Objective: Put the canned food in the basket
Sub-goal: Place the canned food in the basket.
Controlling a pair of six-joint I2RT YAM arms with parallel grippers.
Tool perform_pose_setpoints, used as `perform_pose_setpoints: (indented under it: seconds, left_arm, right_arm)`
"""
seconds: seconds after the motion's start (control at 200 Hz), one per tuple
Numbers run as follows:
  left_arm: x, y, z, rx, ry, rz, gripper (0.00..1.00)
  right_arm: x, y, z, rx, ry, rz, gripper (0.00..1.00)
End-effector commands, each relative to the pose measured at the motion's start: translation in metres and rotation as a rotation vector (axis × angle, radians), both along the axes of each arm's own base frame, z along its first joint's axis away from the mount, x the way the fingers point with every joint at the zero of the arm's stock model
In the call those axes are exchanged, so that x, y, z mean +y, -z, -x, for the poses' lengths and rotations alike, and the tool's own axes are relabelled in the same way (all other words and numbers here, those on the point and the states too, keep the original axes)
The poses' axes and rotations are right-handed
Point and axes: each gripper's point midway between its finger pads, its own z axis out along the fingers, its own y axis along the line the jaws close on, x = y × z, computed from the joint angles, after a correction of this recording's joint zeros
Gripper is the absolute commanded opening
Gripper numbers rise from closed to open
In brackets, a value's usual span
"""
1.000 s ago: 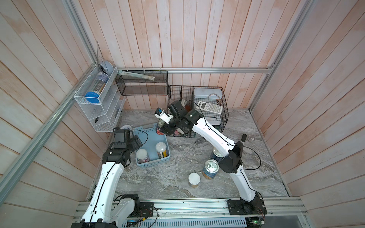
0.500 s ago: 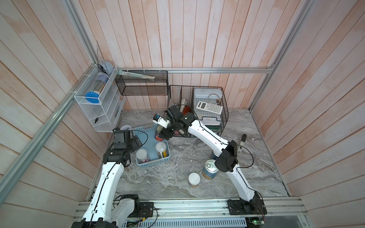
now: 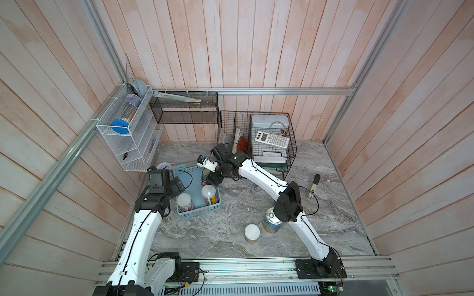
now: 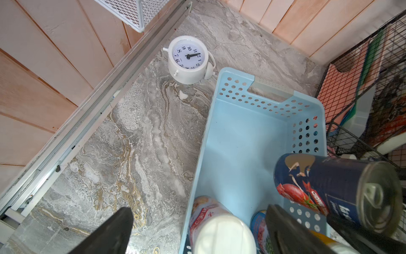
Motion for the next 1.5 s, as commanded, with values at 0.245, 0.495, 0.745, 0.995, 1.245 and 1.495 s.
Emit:
perform_pose_setpoints:
  seconds: [0.245, 0.495, 0.745, 0.995, 1.245, 1.495]
  left_arm:
    - [0.0, 0.007, -0.002, 0.009, 0.011, -0.004, 1.0]
    - [-0.001, 0.011, -0.002, 0.017, 0.017, 0.001, 1.0]
    - [-0.002, 0.015, -0.003, 0.024, 0.022, 0.004, 1.0]
    - [-0.002, 0.015, -0.001, 0.02, 0.021, 0.003, 1.0]
    - [0.015, 0.022, 0.002, 0.024, -0.061, -0.017, 1.0]
    - [0.037, 0.035, -0.009, 0.004, -0.129, 0.019, 1.0]
  right_arm:
    - [0.016, 0.002, -0.005, -0.049, -0.035, -0.034, 0.75]
    - [0.015, 0.009, -0.006, -0.044, -0.024, -0.022, 0.86]
    - [0.015, 0.011, -0.009, -0.044, -0.006, -0.02, 0.92]
    - [0.007, -0.014, -0.022, -0.055, 0.057, -0.066, 0.92]
    - [-0.009, -0.05, -0.022, -0.047, 0.1, -0.147, 0.93]
    - [-0.04, -0.061, -0.02, 0.026, 0.245, -0.146, 0.92]
